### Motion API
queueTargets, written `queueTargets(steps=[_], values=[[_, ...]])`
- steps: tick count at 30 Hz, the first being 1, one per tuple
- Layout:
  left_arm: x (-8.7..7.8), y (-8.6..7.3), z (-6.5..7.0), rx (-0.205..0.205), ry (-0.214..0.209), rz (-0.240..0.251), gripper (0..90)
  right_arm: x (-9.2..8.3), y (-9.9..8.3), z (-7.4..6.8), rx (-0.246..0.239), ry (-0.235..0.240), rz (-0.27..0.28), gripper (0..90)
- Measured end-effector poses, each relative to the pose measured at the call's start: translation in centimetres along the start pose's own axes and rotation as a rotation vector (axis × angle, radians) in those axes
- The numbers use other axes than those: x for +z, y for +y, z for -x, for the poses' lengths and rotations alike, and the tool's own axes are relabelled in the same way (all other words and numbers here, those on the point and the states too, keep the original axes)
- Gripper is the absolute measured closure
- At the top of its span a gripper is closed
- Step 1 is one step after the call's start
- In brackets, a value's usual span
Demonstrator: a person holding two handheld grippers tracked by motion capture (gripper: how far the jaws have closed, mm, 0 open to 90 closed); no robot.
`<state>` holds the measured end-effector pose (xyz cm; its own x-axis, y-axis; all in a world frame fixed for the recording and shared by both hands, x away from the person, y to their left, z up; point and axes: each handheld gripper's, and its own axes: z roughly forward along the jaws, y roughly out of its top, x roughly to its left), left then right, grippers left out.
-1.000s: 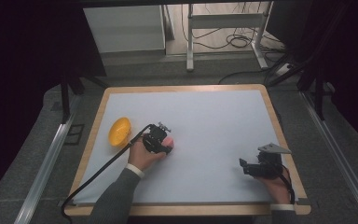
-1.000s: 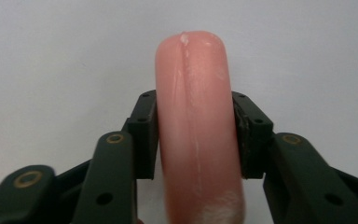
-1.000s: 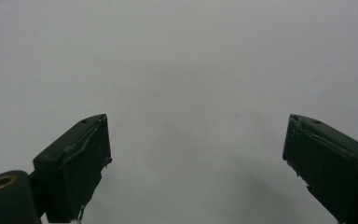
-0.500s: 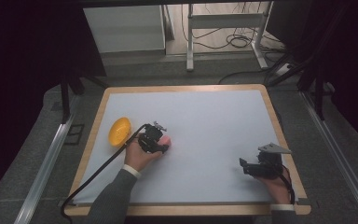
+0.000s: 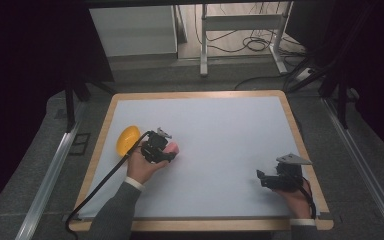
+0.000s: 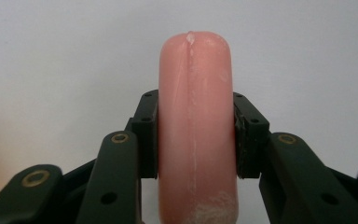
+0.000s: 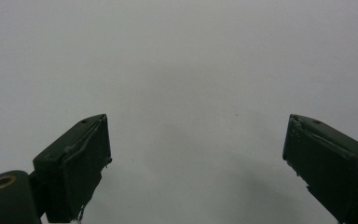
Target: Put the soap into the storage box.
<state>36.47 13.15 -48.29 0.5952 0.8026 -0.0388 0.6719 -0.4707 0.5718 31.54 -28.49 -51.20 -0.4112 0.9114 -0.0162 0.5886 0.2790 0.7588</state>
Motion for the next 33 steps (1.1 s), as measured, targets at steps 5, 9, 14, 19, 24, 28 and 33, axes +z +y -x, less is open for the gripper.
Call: queueTargets(steps=[5,9,14,19,24,28,33], values=[[-0.3,-0.1,-0.2,-0.002,-0.001,0.007,60.3,0.0,0.0,0.0,0.0,0.0,0.0,7.3],[-0.4,-0.3,-0.3,-0.002,-0.01,0.016,60.3,0.0,0.0,0.0,-0.002,0.001,-0.001,7.3],[-0.5,-0.6,-0.5,-0.006,-0.013,0.019,60.3,0.0,0.0,0.0,-0.001,-0.002,0.0,7.3],[-1.1,-0.7,-0.8,-0.009,-0.008,0.031,60.3,0.0,0.0,0.0,-0.001,-0.002,0.0,7.3],[-1.8,-0.8,-1.1,-0.02,-0.007,0.046,60.3,0.0,0.0,0.0,-0.002,-0.002,0.0,7.3],[-2.0,-0.9,-1.4,-0.027,-0.002,0.05,60.3,0.0,0.0,0.0,-0.001,-0.002,0.0,7.3],[-2.4,-1.0,-1.8,-0.034,0.003,0.055,60.3,0.0,0.0,0.0,-0.002,-0.003,-0.001,7.3]])
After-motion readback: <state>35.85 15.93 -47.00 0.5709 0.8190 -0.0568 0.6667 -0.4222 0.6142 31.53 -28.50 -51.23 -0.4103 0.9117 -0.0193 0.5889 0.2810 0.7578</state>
